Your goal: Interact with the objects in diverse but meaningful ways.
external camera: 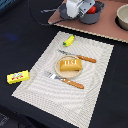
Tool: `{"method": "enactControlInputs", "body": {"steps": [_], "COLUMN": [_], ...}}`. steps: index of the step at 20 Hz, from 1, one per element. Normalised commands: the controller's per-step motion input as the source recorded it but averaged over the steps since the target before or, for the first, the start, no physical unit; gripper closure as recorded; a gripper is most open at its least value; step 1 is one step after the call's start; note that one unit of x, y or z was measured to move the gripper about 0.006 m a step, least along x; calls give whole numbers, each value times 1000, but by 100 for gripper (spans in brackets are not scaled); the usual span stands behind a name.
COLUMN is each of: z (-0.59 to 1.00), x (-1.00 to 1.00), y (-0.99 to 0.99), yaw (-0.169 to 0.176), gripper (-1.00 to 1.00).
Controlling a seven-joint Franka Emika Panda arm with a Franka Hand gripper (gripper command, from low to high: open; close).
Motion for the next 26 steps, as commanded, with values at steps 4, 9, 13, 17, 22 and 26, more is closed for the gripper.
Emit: {"method": "enactControlInputs", "body": {"steps": [4,9,13,17,22,26], "z": [929,990,812,326,254,146], "x": [699,596,505,521,479,276], "y": [271,219,-105,-585,-741,-890], "yaw": [-66,-70,-32,-3,0,0], "gripper": [-100,-100,-100,-100,-100,-100]}}
